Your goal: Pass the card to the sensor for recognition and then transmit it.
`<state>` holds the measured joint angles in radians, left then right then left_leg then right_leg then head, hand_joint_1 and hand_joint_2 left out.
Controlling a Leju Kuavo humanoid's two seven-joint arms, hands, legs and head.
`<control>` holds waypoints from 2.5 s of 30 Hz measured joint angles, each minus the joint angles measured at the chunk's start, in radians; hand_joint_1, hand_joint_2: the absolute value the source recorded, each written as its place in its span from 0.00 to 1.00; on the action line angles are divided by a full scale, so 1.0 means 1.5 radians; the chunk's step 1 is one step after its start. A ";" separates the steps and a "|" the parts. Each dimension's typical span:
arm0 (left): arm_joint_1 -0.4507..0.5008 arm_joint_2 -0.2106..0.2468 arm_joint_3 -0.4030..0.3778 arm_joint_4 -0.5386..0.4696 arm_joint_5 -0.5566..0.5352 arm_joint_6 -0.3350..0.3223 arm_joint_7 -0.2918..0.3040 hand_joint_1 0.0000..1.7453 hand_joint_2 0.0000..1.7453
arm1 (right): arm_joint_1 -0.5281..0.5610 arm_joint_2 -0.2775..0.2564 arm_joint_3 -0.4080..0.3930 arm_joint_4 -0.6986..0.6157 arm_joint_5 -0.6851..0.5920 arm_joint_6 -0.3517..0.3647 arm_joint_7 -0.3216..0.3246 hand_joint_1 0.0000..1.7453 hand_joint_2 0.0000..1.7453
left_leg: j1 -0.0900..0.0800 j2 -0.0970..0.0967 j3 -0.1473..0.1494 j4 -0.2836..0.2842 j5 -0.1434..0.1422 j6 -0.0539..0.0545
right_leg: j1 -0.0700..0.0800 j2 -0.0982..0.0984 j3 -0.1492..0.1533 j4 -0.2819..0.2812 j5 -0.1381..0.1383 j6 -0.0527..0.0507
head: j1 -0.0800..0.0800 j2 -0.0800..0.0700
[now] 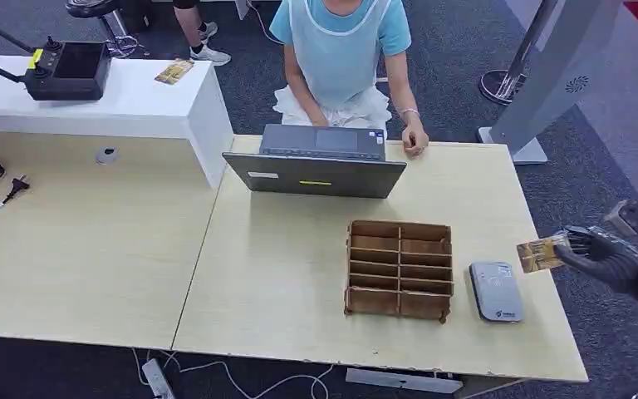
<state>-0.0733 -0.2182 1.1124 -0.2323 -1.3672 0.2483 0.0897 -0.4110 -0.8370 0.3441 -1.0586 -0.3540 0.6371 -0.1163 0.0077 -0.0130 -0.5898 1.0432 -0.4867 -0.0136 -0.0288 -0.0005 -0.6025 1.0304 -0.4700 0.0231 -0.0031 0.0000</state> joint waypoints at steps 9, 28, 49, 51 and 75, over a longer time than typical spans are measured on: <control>0.000 0.001 -0.002 0.000 -0.010 0.001 0.010 0.00 0.00 | -0.023 0.025 0.050 0.022 0.027 -0.012 0.005 1.00 1.00 | 0.000 0.000 0.000 0.000 0.000 0.000 | 0.000 0.000 0.000 0.000 0.000 0.000 | 0.000 0.000; 0.000 0.003 -0.005 0.000 -0.003 0.002 0.010 0.00 0.00 | 0.008 0.027 0.082 0.029 0.017 -0.035 -0.007 1.00 1.00 | 0.000 0.000 0.000 0.000 0.000 0.000 | 0.000 0.000 0.000 0.000 0.000 0.000 | 0.000 0.000; 0.000 0.003 -0.005 0.002 -0.006 0.002 0.010 0.00 0.00 | 0.034 0.089 0.093 0.055 0.136 -0.110 -0.009 1.00 1.00 | 0.000 0.000 0.000 0.000 0.000 0.000 | 0.000 0.000 0.000 0.000 0.000 0.000 | 0.000 0.000; 0.000 0.003 -0.005 0.002 -0.006 0.002 0.010 0.00 0.00 | 0.034 0.096 0.093 0.060 0.140 -0.116 -0.008 1.00 1.00 | 0.000 0.000 0.000 0.000 0.000 0.000 | 0.000 0.000 0.000 0.000 0.000 0.000 | 0.000 0.000; 0.000 0.003 -0.006 0.003 -0.005 0.002 0.014 0.00 0.00 | 0.023 0.140 0.061 0.097 0.244 -0.216 0.005 1.00 1.00 | 0.000 0.000 0.001 0.000 0.000 0.000 | 0.000 0.000 0.001 0.000 0.000 0.000 | 0.000 0.000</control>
<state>-0.0735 -0.2144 1.1040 -0.2285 -1.3752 0.2514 0.1110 -0.3761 -0.6275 0.4352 -0.9132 0.0119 0.3135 -0.1087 0.0079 -0.0124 -0.5883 1.0432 -0.4867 -0.0137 -0.0287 -0.0001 -0.6014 1.0304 -0.4700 0.0231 -0.0030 0.0000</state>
